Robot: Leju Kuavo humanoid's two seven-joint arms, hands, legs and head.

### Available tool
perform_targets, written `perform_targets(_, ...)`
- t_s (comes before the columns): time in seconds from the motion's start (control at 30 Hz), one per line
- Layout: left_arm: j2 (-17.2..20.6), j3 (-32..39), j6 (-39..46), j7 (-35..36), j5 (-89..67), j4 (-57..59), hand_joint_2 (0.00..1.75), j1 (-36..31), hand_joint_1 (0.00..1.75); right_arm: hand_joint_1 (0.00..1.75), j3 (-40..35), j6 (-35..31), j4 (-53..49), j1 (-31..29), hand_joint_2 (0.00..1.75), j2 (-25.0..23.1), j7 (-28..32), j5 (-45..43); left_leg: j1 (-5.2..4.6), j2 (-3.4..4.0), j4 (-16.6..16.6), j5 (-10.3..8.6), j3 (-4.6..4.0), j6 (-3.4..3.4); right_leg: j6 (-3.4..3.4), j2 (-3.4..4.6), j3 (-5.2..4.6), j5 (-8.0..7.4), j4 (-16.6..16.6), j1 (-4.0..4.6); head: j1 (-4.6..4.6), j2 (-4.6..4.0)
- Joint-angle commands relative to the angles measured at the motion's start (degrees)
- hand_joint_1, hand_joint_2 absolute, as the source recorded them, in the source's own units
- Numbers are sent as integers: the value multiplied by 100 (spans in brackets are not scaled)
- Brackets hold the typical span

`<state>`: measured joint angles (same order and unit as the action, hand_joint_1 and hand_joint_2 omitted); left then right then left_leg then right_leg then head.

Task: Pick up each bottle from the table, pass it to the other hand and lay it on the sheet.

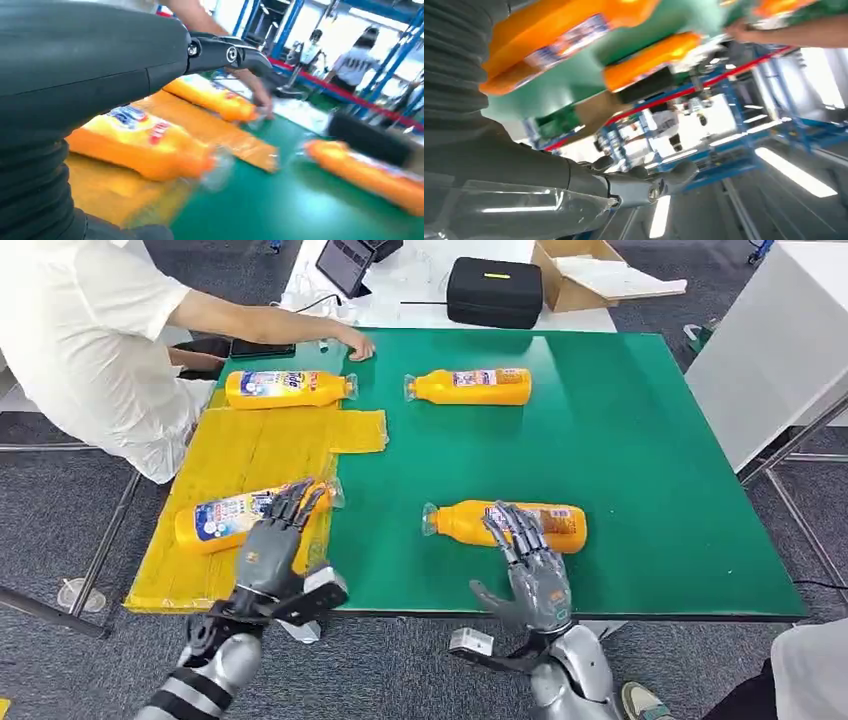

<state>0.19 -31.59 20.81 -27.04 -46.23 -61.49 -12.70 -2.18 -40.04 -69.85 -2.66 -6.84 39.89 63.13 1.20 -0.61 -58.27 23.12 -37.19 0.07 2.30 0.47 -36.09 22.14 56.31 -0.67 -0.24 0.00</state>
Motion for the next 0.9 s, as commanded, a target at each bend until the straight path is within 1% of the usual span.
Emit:
perform_targets(0.03,-296,-1011,230,77,324,-850,175,546,0,0,1119,4,1195,-670,175,301,-238,355,-9,8,3,14,33,13,-4,-2,33,11,-4,-4,0,0)
perform_targets(0.1,-302,-1055,294,52,344,-824,175,473,0,0,958,4,1546,-863,175,473,-432,298,-8,10,4,17,38,13,-5,-2,35,11,-4,-4,0,0)
perform_targets(0.17,-324,-1057,315,31,407,-797,175,385,0,0,710,4,2060,-1120,175,702,-816,388,-5,7,4,10,25,10,-5,-2,22,5,-5,-1,0,2)
perform_targets(0.2,-327,-1070,312,10,444,-800,175,343,0,0,492,4,2409,-1308,175,888,-1168,547,-2,8,2,6,14,8,-3,1,11,0,-5,0,0,0)
perform_targets(0.23,-330,-1078,312,-13,475,-812,175,321,0,0,388,4,2753,-1462,175,992,-1375,537,-3,17,3,10,29,11,-4,7,24,0,-7,0,0,0)
perform_targets(0.27,-333,-1102,300,-31,510,-824,175,298,0,0,213,21,3086,-1638,175,1133,-1604,469,-1,15,3,6,17,9,-2,8,13,-3,-7,2,0,2)
perform_targets(0.3,-349,-1106,301,-56,576,-854,175,291,0,0,171,4,3144,-1717,175,1258,-1738,488,-3,21,4,11,33,12,-4,10,27,-1,-9,1,0,0)
perform_targets(0.37,-371,-1137,250,-91,681,-894,175,285,0,0,184,4,3390,-1858,175,1380,-1883,497,-1,9,0,4,11,9,-1,2,7,-5,-4,1,0,0)
perform_targets(0.4,-367,-1174,215,-95,714,-913,175,274,0,0,233,4,3462,-1915,175,1399,-1840,401,-5,9,1,8,24,12,-2,-2,20,0,-3,-1,-2,0)
perform_targets(0.57,-374,-1183,201,-96,744,-917,175,270,0,0,200,4,3540,-1972,175,1409,-1862,404,-3,6,0,2,13,13,0,-1,12,-2,-2,-1,-2,0)
perform_targets(0.6,-374,-1183,201,-96,744,-917,175,270,0,0,200,4,3540,-1972,175,1409,-1862,404,-9,12,1,16,46,19,-7,-3,42,13,0,-3,0,0)
perform_targets(0.63,-374,-1177,191,-99,775,-909,175,270,0,0,162,4,3565,-1983,175,1400,-1951,466,-3,8,0,4,15,14,-2,0,14,0,-1,0,-2,2)
perform_targets(0.67,-382,-1182,181,-101,785,-901,175,242,0,0,149,29,3625,-2025,175,1387,-1999,464,-6,14,1,12,33,15,-6,2,29,7,0,-2,-2,0)
perform_targets(0.73,-417,-1193,158,-112,847,-852,175,194,0,0,86,91,3814,-2190,175,1406,-2057,472,-3,8,-1,4,10,12,-1,0,8,-2,0,0,0,0)
perform_targets(0.77,-436,-1206,116,-134,904,-835,175,164,0,0,55,122,3894,-2283,175,1391,-2057,469,-6,13,-2,10,26,14,-5,1,21,4,3,-1,0,0)
perform_targets(0.83,-468,-1258,27,-159,995,-754,175,53,0,0,-69,192,4200,-2584,175,1318,-2136,533,-3,14,-3,2,3,12,0,7,-1,-5,2,0,-2,0)
perform_targets(0.87,-497,-1291,34,-172,1017,-682,175,-22,0,0,-147,280,4361,-2752,175,1258,-2203,564,-6,28,-6,10,20,15,-3,16,12,-1,6,-1,-2,0)
perform_targets(0.9,-525,-1289,32,-195,1079,-641,175,-56,0,0,-245,370,4471,-2852,175,1227,-2253,638,-2,23,-4,4,6,12,0,15,0,-7,3,1,-2,0)
